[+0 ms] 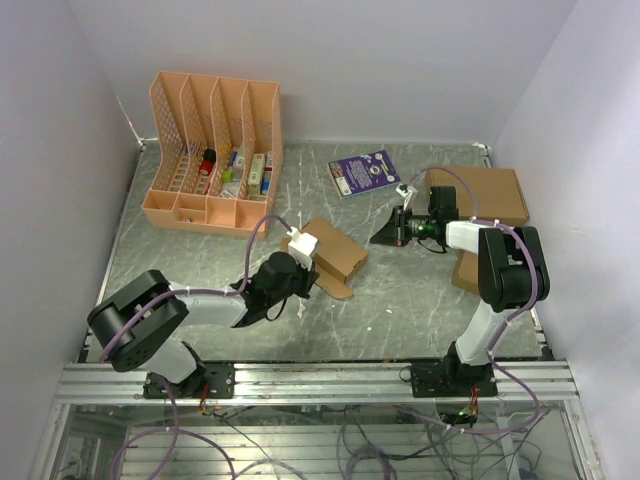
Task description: Fold the paper box
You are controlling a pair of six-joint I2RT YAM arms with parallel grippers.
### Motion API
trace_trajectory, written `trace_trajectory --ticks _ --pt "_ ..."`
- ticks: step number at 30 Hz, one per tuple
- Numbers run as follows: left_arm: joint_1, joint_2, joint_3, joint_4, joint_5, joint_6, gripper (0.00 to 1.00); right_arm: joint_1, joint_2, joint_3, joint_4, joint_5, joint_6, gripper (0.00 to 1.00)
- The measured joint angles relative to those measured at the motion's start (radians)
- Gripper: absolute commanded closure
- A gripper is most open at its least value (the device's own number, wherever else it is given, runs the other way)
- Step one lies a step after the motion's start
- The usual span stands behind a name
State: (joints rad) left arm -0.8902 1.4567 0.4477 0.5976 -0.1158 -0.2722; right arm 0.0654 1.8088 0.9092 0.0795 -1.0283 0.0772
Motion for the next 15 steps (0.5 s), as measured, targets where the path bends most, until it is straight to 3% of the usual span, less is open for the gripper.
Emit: trace_trajectory --ticks 15 --pt "0.06 0.089 0.111 -0.078 0.07 -0.033 0.93 0.0 0.017 0.027 -0.077 0.027 -0.071 1.0"
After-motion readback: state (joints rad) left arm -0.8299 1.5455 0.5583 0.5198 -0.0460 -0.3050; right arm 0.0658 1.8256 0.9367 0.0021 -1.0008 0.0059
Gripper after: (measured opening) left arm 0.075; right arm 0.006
